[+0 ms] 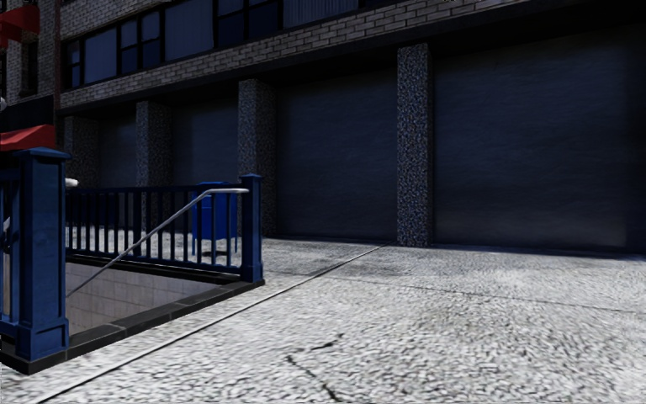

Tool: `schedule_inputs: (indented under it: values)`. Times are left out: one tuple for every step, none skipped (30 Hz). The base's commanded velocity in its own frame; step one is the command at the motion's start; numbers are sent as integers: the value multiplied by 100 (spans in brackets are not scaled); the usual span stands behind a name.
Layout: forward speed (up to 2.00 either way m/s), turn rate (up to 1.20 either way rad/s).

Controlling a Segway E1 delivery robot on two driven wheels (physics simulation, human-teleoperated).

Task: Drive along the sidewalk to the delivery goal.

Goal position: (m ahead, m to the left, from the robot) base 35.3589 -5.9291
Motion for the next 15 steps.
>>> schedule_inputs:
  values:
    - [66,-65]
    - [65,-65]
    - [65,-65]
    - [65,-65]
    - [65,-65]
    - [65,-65]
    - [65,-65]
    - [65,-65]
    - [65,-65]
    - [65,-65]
    - [65,-65]
    - [65,-65]
    - [65,-65]
    - [65,-65]
    - [65,-65]
